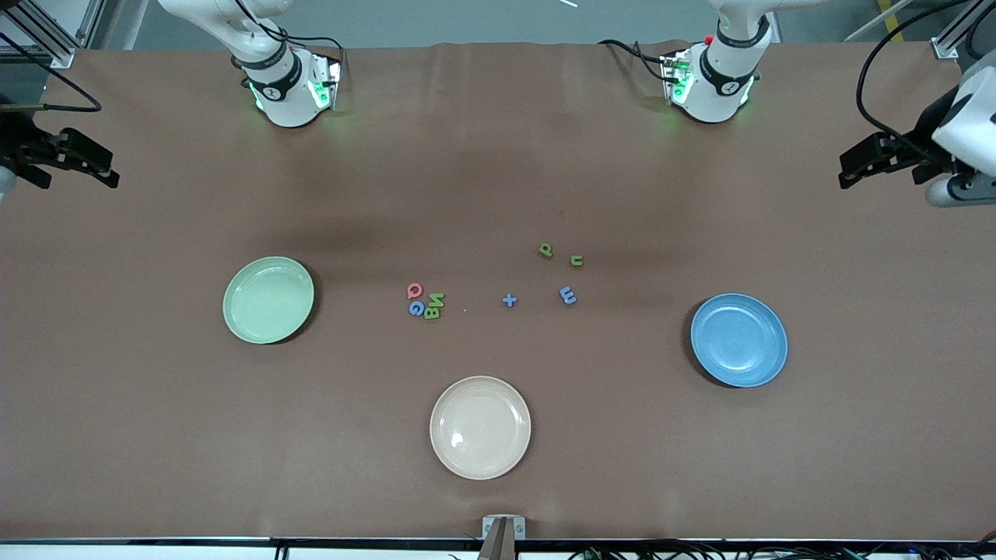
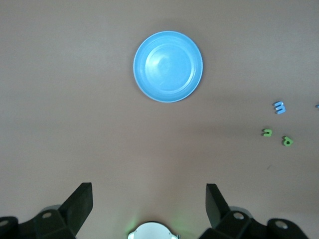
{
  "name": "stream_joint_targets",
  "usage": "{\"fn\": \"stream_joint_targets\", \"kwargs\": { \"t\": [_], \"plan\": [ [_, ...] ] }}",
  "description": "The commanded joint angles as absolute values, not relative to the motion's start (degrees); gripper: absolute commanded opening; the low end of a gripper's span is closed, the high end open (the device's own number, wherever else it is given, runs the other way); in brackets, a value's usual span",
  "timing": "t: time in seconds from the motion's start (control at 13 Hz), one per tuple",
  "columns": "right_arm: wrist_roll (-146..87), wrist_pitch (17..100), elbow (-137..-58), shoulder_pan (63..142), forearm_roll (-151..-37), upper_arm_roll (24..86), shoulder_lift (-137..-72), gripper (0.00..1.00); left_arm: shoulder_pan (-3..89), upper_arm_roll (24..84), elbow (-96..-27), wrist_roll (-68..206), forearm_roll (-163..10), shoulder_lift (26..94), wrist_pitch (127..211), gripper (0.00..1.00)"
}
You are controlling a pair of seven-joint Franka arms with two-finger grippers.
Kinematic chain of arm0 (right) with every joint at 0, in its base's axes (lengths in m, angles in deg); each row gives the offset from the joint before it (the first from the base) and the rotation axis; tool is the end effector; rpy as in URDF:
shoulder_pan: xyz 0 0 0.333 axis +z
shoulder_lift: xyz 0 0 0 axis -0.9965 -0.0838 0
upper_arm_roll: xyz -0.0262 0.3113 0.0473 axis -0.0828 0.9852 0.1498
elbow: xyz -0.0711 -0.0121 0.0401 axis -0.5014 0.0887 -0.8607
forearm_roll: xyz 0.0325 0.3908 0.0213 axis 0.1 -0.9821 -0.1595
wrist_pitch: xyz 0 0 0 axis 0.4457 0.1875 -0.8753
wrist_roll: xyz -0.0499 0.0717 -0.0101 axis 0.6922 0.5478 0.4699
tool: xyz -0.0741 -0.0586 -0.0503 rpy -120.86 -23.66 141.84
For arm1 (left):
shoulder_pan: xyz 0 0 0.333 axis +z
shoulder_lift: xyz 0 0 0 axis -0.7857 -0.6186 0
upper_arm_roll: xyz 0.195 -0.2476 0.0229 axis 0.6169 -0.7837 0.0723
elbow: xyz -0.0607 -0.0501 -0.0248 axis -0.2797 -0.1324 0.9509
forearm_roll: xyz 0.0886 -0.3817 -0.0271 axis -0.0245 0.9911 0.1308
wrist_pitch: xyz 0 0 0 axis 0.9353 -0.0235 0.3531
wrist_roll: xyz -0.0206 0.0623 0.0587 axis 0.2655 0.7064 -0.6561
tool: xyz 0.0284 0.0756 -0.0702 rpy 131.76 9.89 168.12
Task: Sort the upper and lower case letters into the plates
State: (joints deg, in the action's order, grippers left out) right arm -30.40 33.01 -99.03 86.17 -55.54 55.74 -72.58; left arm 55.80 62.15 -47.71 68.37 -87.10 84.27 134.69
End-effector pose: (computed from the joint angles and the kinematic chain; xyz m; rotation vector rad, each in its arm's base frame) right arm 0.5032 -0.0393 0.6219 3.1324 0.0100 -0.0372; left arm 0.5458 -0.0554 0.6287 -3.1050 -0.0199 0.1488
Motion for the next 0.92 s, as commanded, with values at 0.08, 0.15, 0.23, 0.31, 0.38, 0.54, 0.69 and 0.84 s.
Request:
{"fn": "stream_joint_targets", "kwargs": {
  "t": [0.08,0.15,0.23,0.31,0.38,0.54,0.69,0.84],
  "plan": [
    [-30.17,33.55,-99.84,85.55,-55.55,56.30,-71.81,1.00,53.72,58.21,-53.91,65.24,-86.27,82.51,142.98,1.00],
    [-30.35,33.46,-99.84,85.55,-56.25,56.30,-71.81,1.00,53.72,57.16,-56.55,64.97,-86.27,82.69,146.14,1.00],
    [-30.26,33.38,-99.84,85.37,-58.17,56.21,-71.89,1.00,53.81,56.11,-59.53,64.62,-86.27,82.86,149.31,1.00],
    [-30.18,33.29,-99.75,85.11,-58.80,56.12,-71.81,1.00,53.81,55.14,-63.56,63.05,-86.27,83.56,153.60,1.00],
    [-30.17,33.20,-99.75,85.11,-58.89,56.12,-71.81,1.00,53.81,53.13,-67.78,60.78,-86.27,84.44,158.69,1.00],
    [-30.17,33.11,-99.41,85.28,-58.29,56.29,-71.98,1.00,53.72,48.73,-73.60,54.37,-86.27,84.01,166.27,1.00],
    [-30.35,32.85,-99.05,85.37,-58.28,56.38,-72.24,1.00,53.63,44.69,-80.26,49.17,-86.45,83.57,174.95,0.99],
    [-30.62,32.85,-98.61,85.19,-58.54,56.30,-73.38,1.00,53.55,41.17,-85.73,44.96,-86.45,82.26,182.36,0.97]
  ]
}}
